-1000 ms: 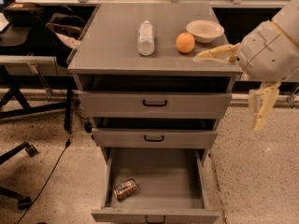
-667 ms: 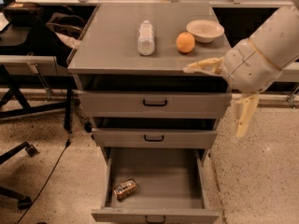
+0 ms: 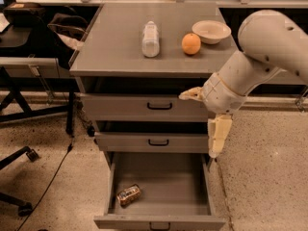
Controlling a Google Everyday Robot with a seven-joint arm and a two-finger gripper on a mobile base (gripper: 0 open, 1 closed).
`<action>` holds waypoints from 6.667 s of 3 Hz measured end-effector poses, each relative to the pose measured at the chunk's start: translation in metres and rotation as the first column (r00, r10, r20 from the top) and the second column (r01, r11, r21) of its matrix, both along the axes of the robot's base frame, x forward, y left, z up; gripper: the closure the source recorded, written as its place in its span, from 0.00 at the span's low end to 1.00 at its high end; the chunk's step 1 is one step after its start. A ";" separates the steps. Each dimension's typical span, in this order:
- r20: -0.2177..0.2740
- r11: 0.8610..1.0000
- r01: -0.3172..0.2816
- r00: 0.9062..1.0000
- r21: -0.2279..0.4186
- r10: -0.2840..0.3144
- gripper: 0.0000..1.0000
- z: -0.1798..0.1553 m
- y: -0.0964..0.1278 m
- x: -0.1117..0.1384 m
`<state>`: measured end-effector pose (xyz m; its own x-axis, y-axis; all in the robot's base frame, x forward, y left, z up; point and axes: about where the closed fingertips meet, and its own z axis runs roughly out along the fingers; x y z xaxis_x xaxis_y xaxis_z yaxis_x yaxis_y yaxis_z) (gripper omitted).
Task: Pick orange can from bottom drawer and place on counter
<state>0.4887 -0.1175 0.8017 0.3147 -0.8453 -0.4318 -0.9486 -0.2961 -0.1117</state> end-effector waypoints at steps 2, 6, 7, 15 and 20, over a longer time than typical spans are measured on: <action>-0.069 0.999 0.021 0.997 -0.033 -0.023 0.00 -0.045 0.010 0.013; -0.008 0.964 0.255 0.967 -0.069 -0.256 0.00 -0.165 0.039 0.053; -0.016 0.963 0.264 0.964 -0.052 -0.266 0.00 -0.181 0.048 0.051; -0.116 0.938 0.344 0.931 -0.036 -0.346 0.00 -0.434 0.101 0.052; -0.052 0.946 0.292 0.956 0.141 -0.288 0.00 -0.496 0.153 0.112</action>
Offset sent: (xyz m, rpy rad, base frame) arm 0.0112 0.0082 -0.0398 -0.0296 0.0601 -0.0198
